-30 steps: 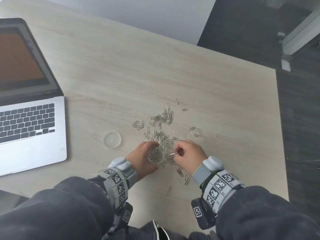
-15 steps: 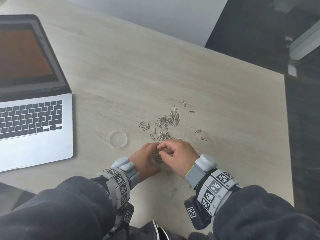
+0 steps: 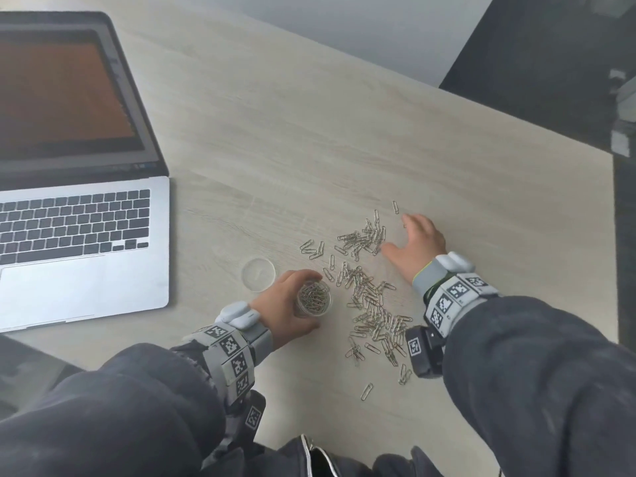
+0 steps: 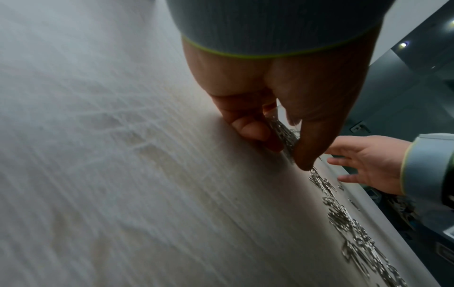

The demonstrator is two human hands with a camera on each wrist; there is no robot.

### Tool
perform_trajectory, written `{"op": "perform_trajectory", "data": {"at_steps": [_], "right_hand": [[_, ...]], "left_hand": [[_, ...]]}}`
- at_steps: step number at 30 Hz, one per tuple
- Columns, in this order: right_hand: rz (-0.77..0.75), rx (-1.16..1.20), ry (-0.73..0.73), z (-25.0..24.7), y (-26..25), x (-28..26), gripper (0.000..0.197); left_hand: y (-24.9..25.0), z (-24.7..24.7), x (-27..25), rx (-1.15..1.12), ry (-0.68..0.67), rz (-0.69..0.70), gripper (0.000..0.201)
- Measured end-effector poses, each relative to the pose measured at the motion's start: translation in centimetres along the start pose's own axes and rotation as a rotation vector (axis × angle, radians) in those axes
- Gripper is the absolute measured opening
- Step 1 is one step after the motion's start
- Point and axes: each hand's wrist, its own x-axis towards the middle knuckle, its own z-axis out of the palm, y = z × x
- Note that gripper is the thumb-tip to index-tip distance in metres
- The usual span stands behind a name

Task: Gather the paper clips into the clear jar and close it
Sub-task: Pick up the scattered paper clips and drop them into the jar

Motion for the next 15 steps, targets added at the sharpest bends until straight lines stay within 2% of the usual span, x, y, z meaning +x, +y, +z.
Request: {"op": "perform_trajectory", "data": {"at_steps": [6,11,15], "right_hand": [[-0.058,-0.124,-0.115,0.0,-1.4,4.4,0.081],[-0.331,-0.151,-0.078,0.8,-2.8,2.5,0.056],[-0.531,-0.194,-0.133,1.9,-1.7,-1.1,0.047]], "left_hand": [[-0.2,-0.1,0.0,-0.010,0.006,0.001,0.072],[-0.2,-0.1,0.0,-0.012,0.021,-0.006,0.072],[0.0,-0.1,0.1,-0.008,0.015,-0.017,0.072]]}}
